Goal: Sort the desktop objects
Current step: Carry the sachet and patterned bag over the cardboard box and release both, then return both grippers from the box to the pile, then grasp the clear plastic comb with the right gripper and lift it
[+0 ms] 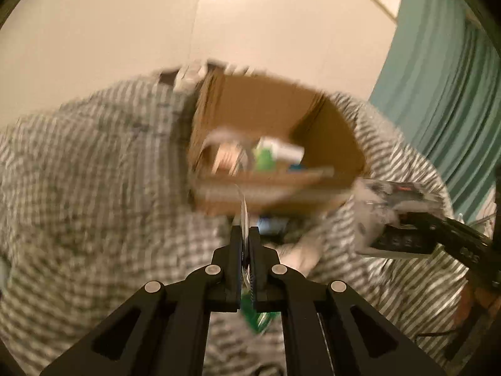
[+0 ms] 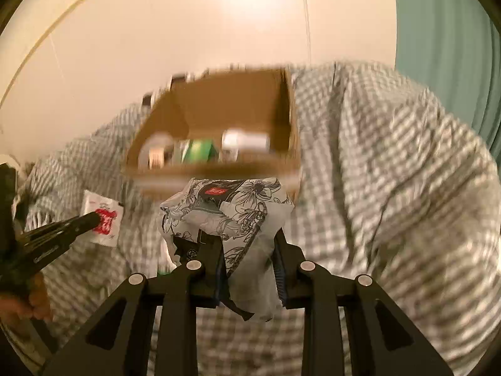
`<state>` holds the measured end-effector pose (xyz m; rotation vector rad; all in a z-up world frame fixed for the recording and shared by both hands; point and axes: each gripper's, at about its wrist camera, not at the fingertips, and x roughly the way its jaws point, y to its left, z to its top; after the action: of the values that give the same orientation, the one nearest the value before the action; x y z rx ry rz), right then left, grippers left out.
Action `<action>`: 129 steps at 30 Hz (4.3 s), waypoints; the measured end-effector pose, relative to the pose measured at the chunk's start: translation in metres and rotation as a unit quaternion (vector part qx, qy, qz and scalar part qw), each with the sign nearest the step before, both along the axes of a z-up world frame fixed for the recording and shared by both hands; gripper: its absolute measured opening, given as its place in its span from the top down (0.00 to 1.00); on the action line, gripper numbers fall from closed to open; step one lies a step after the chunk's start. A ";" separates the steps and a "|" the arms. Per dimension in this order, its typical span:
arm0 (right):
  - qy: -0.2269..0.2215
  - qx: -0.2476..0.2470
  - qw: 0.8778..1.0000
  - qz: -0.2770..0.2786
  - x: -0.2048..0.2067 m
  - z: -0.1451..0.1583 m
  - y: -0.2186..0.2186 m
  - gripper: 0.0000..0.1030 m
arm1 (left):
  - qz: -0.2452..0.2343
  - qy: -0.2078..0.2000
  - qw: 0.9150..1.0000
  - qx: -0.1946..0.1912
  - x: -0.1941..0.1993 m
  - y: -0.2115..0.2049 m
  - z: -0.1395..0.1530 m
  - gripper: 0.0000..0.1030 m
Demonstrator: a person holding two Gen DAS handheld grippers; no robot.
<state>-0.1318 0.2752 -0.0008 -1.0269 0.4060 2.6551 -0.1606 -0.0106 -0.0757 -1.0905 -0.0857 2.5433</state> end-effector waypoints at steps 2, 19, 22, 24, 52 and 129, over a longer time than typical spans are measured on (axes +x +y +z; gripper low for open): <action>0.017 0.010 1.000 0.001 -0.019 0.014 0.006 0.76 | -0.011 0.023 1.000 0.003 -0.016 0.010 0.019 0.97; 0.051 0.007 0.999 -0.005 -0.160 0.015 0.055 0.45 | -0.028 0.065 0.997 -0.025 -0.157 0.081 0.021 0.93; 0.060 -0.004 0.998 -0.019 -0.161 0.016 0.065 0.34 | -0.020 0.056 0.997 -0.048 -0.164 0.084 0.012 0.41; 0.063 -0.004 0.998 -0.026 -0.155 0.019 0.069 0.34 | -0.001 0.058 0.997 -0.045 -0.159 0.079 0.013 0.14; -0.011 -0.005 0.999 -0.048 0.071 -0.015 0.009 0.33 | -0.013 -0.116 0.992 -0.050 0.071 0.010 -0.075 0.08; -0.096 0.032 0.986 0.135 0.041 -0.073 -0.142 0.75 | 0.077 -0.070 0.995 -0.009 0.058 -0.045 -0.079 0.93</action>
<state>-0.0908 0.1334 -0.0735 -1.3900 0.1482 2.7430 -0.1022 -0.0558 -0.1549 -1.3151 -0.1913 2.6037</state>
